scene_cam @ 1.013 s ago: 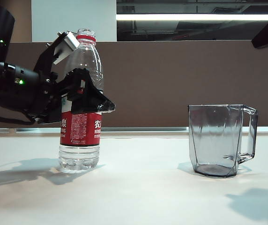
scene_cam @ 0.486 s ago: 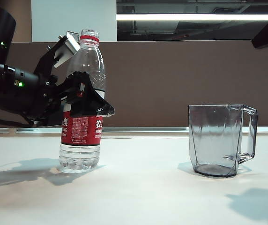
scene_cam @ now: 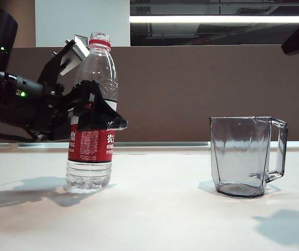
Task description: Pick up the mineral water bottle with the left hand on the table and pour water into the mug until it's half full.
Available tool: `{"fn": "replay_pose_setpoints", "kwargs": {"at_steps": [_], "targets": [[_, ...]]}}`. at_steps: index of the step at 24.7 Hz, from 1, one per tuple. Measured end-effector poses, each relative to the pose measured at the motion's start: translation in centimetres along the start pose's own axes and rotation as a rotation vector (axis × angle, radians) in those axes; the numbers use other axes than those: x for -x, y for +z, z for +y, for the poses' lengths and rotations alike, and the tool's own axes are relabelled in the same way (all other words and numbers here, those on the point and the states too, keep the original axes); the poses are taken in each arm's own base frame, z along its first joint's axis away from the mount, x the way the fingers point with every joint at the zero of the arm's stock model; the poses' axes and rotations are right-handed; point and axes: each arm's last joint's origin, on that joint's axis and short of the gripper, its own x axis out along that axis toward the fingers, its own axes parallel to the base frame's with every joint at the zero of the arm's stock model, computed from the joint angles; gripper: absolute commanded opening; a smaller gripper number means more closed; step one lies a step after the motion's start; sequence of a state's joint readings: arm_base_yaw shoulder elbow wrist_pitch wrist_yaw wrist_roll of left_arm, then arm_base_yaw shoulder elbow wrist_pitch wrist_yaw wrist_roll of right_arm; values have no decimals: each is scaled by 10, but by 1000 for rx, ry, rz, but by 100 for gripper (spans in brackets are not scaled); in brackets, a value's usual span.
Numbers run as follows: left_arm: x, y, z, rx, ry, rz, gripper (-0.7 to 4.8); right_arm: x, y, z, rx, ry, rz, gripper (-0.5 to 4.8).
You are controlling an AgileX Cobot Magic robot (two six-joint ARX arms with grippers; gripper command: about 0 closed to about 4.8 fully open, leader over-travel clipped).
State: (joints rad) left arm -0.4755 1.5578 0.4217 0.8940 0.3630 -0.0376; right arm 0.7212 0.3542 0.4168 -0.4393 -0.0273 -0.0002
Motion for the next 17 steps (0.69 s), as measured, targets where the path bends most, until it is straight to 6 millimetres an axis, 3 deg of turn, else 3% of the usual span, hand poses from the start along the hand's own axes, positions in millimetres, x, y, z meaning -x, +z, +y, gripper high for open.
{"fn": "replay_pose_setpoints", "kwargs": {"at_steps": [11,13,17], "targets": [[0,0,0,-24,-1,-1,329,0,0,0,0,0,0,-2],[0,0,0,-25,-1,-1,245,0,0,0,0,0,0,-2],[0,1,0,-27,-2,-4,238,0,0,0,0,0,0,-2]]}}
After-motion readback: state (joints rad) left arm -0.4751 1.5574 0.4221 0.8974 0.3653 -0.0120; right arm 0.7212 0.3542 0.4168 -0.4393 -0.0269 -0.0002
